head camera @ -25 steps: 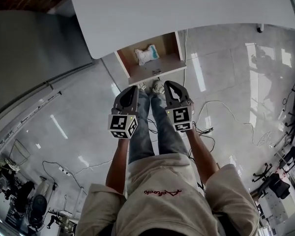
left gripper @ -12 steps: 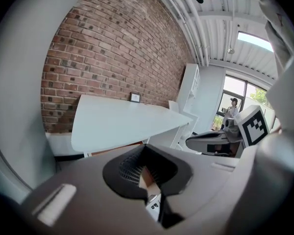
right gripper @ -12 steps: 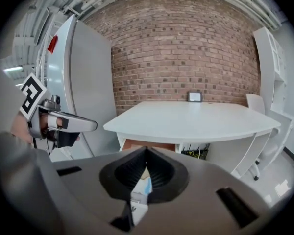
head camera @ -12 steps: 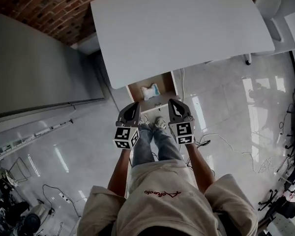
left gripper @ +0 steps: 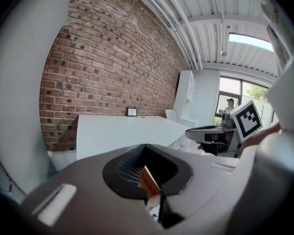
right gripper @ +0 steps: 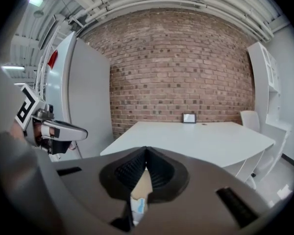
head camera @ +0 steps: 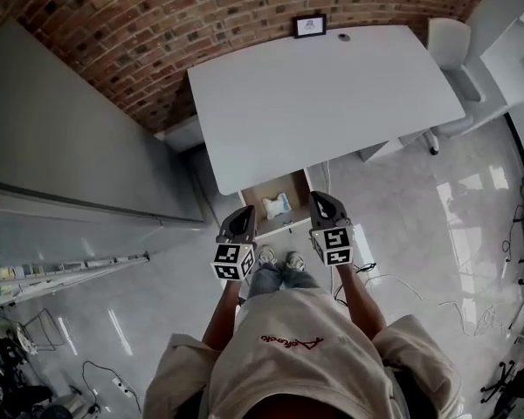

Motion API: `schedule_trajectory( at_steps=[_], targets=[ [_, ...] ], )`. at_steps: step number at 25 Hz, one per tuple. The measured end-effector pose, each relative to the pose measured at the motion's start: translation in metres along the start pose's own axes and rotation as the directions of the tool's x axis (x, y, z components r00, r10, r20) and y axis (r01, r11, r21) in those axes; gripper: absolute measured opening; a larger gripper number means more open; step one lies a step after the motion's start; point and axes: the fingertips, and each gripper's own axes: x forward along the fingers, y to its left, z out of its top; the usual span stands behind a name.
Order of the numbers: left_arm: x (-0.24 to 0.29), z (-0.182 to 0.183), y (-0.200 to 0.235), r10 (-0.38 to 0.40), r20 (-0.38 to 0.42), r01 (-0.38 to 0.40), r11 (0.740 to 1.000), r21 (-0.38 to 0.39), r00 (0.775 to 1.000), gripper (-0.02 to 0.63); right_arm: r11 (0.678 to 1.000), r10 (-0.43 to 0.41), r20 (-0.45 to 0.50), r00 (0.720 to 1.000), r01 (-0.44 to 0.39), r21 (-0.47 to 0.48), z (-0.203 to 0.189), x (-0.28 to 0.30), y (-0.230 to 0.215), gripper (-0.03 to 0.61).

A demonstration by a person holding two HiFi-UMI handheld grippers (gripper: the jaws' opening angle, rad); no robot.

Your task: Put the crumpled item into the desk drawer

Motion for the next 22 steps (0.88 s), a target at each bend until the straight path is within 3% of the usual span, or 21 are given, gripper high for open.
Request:
schedule_trajectory(
  at_steps=[18, 22],
  targets=[
    [-0.035, 0.115, -0.006, 0.047, 0.174, -0.061, 0.995, 0.075, 0.984, 0.009, 0.999, -0.02, 0.206, 0.978, 0.028, -0.035, 0.121, -0.042, -0.017, 0.012],
    [-0.037, 0.12, -0.006, 0.049, 0.184, -0.065, 0.994, 0.083, 0.982, 0.009, 0.999, -0.015, 0.224, 0.974, 0.023, -0.034, 0.125, -0.044, -0.013, 0.012]
  ],
)
